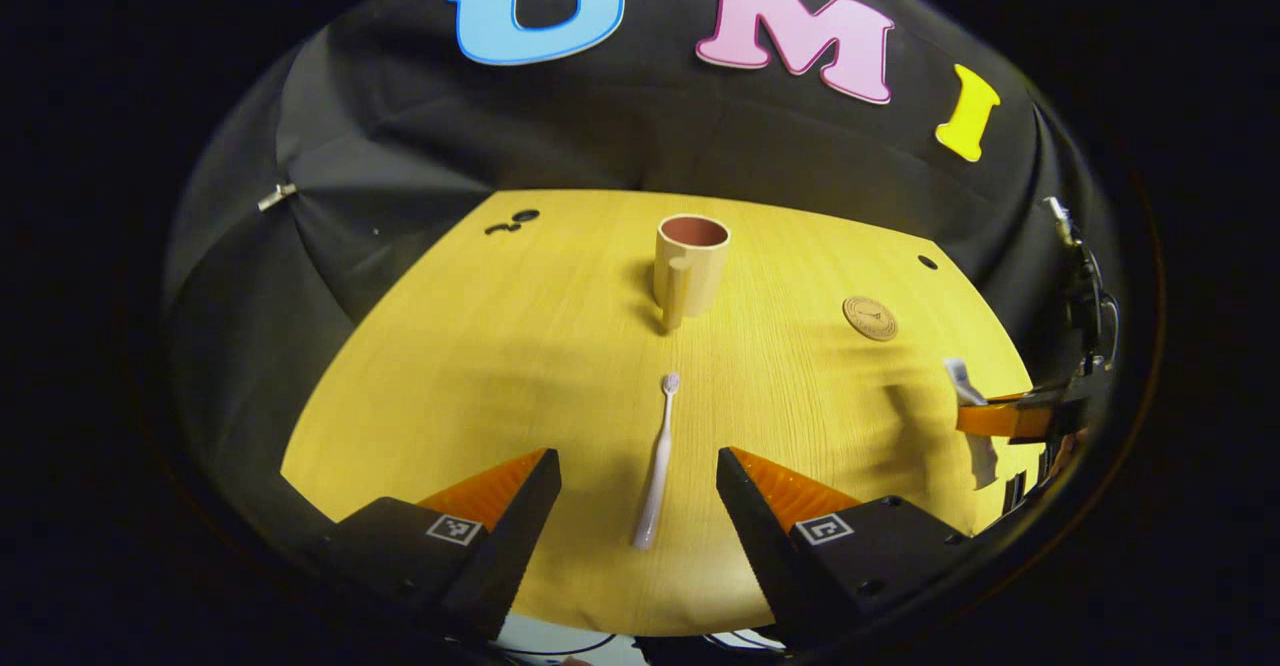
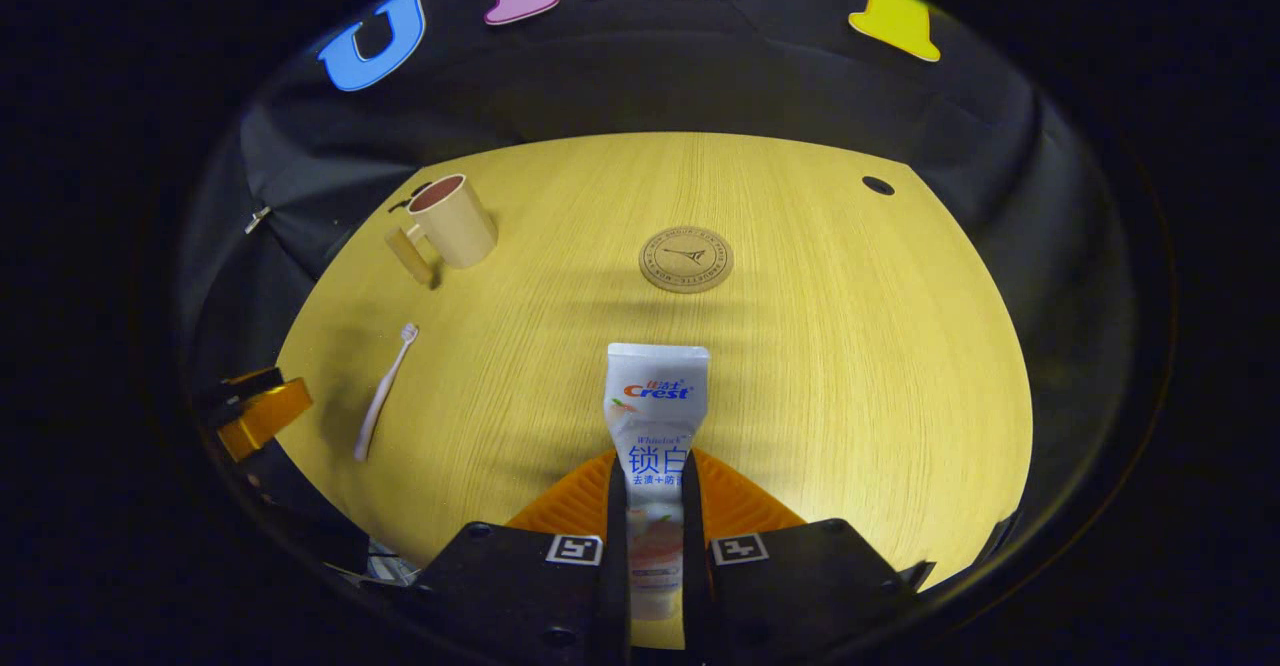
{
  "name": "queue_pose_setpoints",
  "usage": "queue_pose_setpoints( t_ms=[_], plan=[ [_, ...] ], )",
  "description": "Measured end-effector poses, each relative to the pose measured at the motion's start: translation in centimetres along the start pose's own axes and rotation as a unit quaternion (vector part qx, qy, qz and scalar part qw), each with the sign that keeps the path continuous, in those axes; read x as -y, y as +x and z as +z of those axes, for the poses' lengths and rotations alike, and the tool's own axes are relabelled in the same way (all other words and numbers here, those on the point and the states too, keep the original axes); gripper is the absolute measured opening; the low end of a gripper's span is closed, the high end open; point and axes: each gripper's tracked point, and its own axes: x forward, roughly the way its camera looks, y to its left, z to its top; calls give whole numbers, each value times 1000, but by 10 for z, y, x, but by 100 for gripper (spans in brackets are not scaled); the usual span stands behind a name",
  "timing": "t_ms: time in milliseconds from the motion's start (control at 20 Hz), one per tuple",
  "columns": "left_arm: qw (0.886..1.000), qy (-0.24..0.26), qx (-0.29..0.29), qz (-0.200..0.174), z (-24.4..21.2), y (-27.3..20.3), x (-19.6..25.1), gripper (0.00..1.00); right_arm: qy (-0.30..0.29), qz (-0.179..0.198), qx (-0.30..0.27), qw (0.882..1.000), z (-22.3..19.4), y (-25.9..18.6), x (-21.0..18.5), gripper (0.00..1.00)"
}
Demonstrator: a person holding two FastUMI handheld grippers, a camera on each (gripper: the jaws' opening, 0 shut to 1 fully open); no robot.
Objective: Put the toothbrush and toothpaste on the desktop into the cup, then pick up the cup and place it on the coaster on the desktop.
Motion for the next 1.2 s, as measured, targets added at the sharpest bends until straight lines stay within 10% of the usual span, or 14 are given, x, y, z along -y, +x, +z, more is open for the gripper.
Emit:
queue_pose_setpoints(
  t_ms=[800, 1200],
  plan=[
    [991, 24, -123, -34, -48, 79, 15, 82, -10, 29, 12, 999, -10, -30, -15, 25],
    [985, 57, -162, -14, -55, 79, 14, 23, -31, 46, 56, 997, 51, -31, -24, 25]
  ],
)
